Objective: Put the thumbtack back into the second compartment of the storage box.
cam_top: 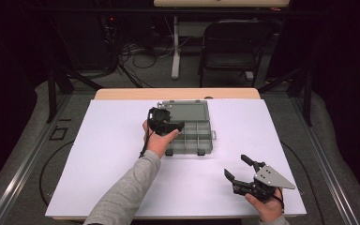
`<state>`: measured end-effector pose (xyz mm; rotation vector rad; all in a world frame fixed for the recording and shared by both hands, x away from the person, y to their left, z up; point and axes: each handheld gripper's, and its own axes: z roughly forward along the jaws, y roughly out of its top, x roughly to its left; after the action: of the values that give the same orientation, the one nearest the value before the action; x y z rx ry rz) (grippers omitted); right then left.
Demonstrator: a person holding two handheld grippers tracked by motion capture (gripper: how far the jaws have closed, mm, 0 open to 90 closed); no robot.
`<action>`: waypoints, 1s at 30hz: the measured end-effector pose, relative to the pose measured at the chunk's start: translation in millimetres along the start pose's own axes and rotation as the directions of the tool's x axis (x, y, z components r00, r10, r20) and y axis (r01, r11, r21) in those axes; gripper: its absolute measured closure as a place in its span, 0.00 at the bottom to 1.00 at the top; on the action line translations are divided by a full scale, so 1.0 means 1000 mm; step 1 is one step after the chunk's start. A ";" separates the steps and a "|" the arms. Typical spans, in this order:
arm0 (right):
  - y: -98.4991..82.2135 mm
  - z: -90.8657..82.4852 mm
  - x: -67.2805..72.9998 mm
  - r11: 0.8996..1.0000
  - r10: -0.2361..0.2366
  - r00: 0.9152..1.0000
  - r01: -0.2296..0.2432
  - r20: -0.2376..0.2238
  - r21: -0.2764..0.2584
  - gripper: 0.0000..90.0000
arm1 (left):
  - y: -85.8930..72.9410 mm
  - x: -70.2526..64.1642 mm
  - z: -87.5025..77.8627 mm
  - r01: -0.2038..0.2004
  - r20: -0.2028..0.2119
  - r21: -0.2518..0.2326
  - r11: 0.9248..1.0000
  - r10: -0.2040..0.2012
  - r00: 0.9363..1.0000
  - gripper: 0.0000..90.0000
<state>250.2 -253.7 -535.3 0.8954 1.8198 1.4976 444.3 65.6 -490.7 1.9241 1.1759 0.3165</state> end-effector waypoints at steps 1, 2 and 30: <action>0.000 -0.001 0.000 1.000 0.001 1.000 -0.001 0.002 0.001 0.22 | 0.000 0.000 -0.003 0.000 0.004 0.000 1.000 0.000 1.000 0.35; 0.000 -0.001 0.000 1.000 0.000 1.000 0.000 0.003 0.002 0.22 | -0.001 0.000 -0.008 0.001 0.009 -0.002 1.000 -0.001 1.000 0.35; -0.003 -0.003 -0.003 0.999 0.002 0.998 -0.004 0.062 0.033 0.22 | -0.131 0.062 -0.171 -0.036 -0.050 -0.208 0.977 0.026 0.998 0.30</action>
<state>249.2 -258.2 -537.9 0.9505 1.8042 1.4293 296.2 234.2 -497.1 1.7608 1.0973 0.4852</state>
